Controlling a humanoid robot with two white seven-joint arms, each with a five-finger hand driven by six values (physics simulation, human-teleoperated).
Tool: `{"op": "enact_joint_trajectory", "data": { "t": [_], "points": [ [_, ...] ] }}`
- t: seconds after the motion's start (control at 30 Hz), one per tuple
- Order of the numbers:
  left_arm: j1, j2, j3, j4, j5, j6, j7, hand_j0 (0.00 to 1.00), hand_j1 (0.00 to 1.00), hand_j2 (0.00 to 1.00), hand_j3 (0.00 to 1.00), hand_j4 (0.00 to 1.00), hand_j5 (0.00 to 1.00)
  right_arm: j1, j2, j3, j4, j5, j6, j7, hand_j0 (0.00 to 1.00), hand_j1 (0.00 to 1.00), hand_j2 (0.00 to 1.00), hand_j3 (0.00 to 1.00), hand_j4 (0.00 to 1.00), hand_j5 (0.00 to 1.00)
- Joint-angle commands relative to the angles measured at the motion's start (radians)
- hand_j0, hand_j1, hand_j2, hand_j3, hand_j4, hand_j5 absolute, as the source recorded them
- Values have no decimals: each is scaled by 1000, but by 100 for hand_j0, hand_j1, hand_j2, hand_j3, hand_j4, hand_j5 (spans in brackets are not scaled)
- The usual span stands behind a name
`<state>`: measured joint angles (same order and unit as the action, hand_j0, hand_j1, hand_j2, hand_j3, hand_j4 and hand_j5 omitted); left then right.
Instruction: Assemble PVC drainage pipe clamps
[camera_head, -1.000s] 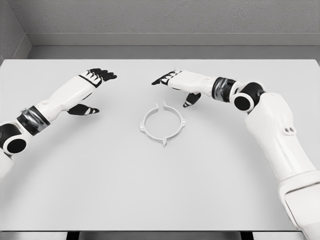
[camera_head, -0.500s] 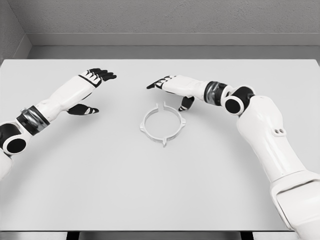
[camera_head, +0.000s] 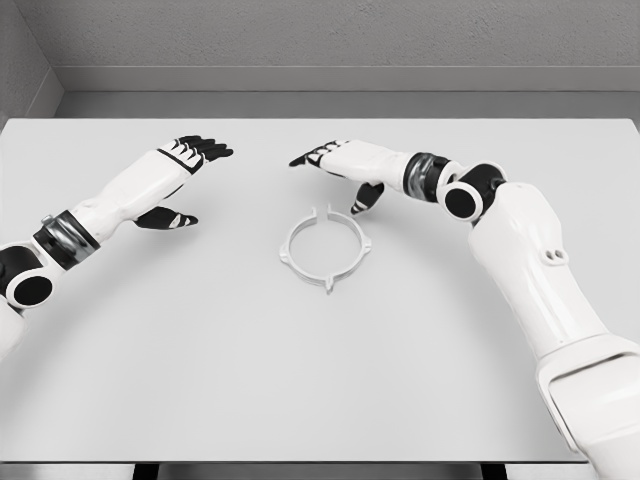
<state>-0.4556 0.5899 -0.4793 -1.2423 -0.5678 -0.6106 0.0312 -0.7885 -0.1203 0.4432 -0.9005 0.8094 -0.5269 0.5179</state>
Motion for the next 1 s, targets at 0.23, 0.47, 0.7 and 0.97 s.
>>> {"op": "enact_joint_trajectory", "data": {
  "t": [0.23, 0.47, 0.7, 0.97],
  "points": [
    [0, 1, 1, 0, 6, 0, 1, 100, 100, 100, 100, 100, 100, 9, -48, -17, -11, -7, 21, -1, 100, 100, 100, 100, 100, 100],
    [0, 1, 1, 0, 6, 0, -1, 100, 100, 100, 100, 100, 100, 48, -65, -14, -115, -7, 24, 2, 100, 100, 100, 100, 100, 100],
    [0, 1, 1, 0, 6, 0, 1, 100, 100, 100, 100, 100, 100, 67, -68, -3, -155, -7, 36, 7, 100, 100, 100, 100, 100, 100],
    [0, 1, 1, 0, 6, 0, 1, 100, 100, 100, 100, 100, 100, 80, -65, 32, -196, -7, 73, 7, 100, 100, 100, 100, 100, 100]
  ]
}}
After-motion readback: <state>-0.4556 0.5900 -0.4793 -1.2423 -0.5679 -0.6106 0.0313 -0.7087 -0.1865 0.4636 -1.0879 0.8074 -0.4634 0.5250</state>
